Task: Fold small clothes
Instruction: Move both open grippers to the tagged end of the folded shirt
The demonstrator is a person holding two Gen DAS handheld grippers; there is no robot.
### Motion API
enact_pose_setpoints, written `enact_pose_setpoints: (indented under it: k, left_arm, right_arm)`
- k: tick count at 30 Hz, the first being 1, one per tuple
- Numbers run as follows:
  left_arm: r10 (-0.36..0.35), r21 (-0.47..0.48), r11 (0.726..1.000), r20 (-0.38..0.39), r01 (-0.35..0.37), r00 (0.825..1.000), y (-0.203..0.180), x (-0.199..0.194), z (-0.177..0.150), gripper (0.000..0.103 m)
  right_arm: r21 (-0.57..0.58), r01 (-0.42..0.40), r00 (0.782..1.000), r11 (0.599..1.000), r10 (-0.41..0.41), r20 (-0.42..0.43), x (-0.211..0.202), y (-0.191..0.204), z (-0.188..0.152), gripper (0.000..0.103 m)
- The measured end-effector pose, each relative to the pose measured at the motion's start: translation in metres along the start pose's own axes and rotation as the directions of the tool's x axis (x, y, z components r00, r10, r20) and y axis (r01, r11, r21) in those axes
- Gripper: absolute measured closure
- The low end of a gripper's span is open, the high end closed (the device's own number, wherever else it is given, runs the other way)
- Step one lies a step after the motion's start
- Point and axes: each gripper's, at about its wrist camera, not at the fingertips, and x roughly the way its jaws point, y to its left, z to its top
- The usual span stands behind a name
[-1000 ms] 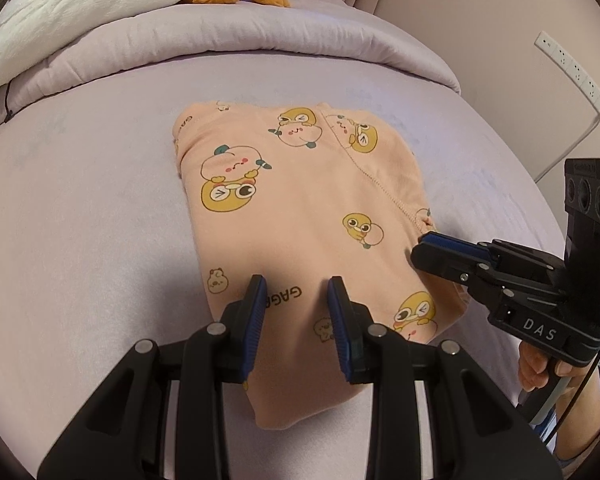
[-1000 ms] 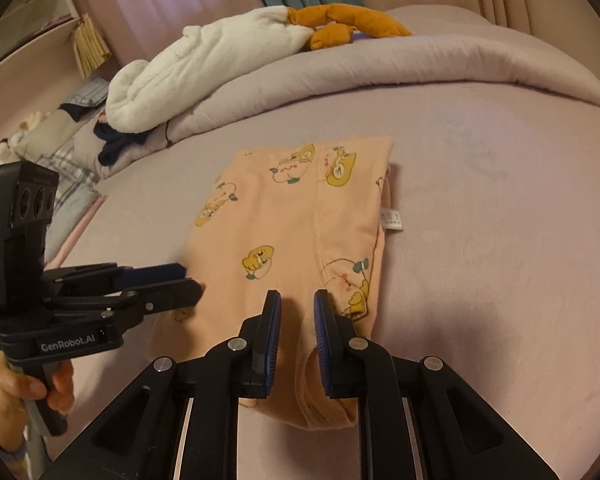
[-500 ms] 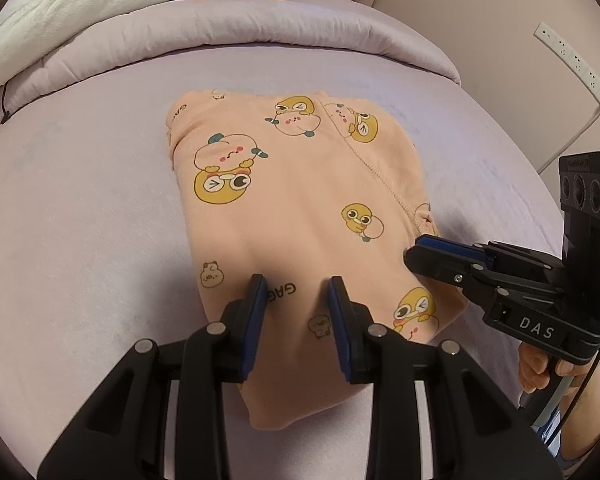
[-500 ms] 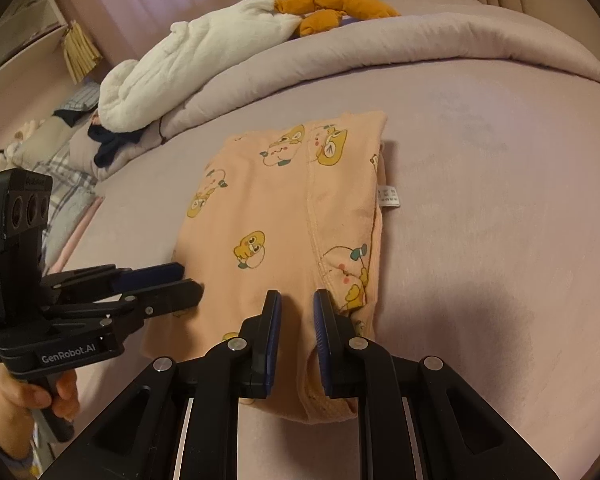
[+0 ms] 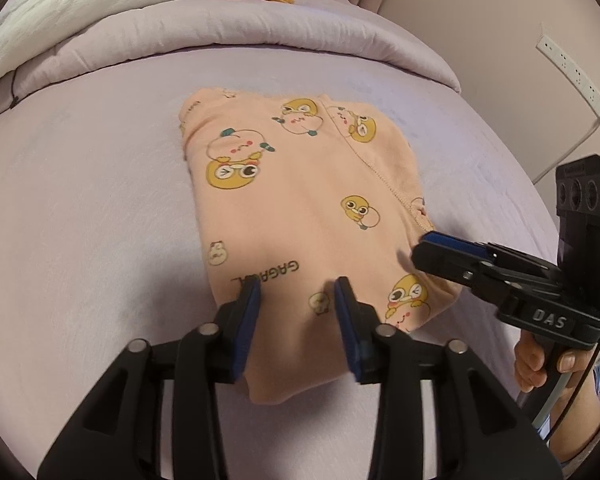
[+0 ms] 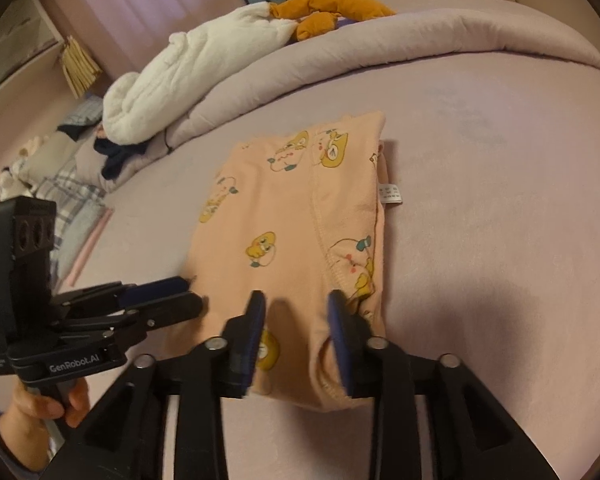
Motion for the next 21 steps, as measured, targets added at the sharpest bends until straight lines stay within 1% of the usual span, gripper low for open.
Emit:
enact_pose_setpoints:
  k: [1,2,4,6,8,10,12,17,21]
  left_arm:
    - [0.005,-0.005,1.0,0.004,-0.005,1.0,0.001,-0.001,0.0,0.053]
    - [0.008,-0.014,1.0,0.009,-0.008,1.0,0.003,-0.002,0.0,0.052]
    - [0.004,-0.031,1.0,0.011,-0.003,1.0,0.006,-0.003,-0.001,0.052]
    - [0.003,-0.051,0.999,0.01,-0.002,1.0,0.011,-0.003,-0.001,0.051]
    - [-0.002,-0.07,0.998,0.008,0.003,1.0,0.015,-0.001,0.0,0.051]
    - [-0.01,-0.087,0.996,0.003,0.01,1.0,0.018,0.002,0.001,0.051]
    - [-0.018,-0.102,0.995,0.001,0.018,1.0,0.02,0.005,0.003,0.051]
    - [-0.026,-0.131,0.991,-0.001,0.026,1.0,0.022,0.014,0.007,0.049]
    - [-0.031,-0.149,0.988,-0.003,0.031,1.0,0.024,0.021,0.009,0.046]
  right_arm:
    - [0.002,-0.001,1.0,1.0,0.001,0.003,-0.001,0.0,0.001,0.065]
    - [0.004,0.0,1.0,1.0,0.0,0.006,-0.002,0.001,0.001,0.064]
    - [0.015,-0.005,1.0,1.0,0.004,0.016,-0.007,-0.001,0.0,0.06]
    - [0.035,-0.018,1.0,0.999,0.017,0.026,-0.011,-0.004,0.001,0.053]
    - [0.066,-0.029,0.999,0.997,0.027,0.036,-0.014,-0.011,0.001,0.052]
    - [0.1,-0.035,0.999,0.994,0.031,0.042,-0.016,-0.019,0.001,0.048]
    - [0.147,-0.04,0.998,0.988,0.034,0.044,-0.015,-0.029,0.002,0.039]
    - [0.197,-0.038,0.999,0.98,0.031,0.035,-0.007,-0.04,0.003,0.037]
    - [0.218,-0.041,0.999,0.975,0.038,0.019,0.005,-0.039,0.007,0.037]
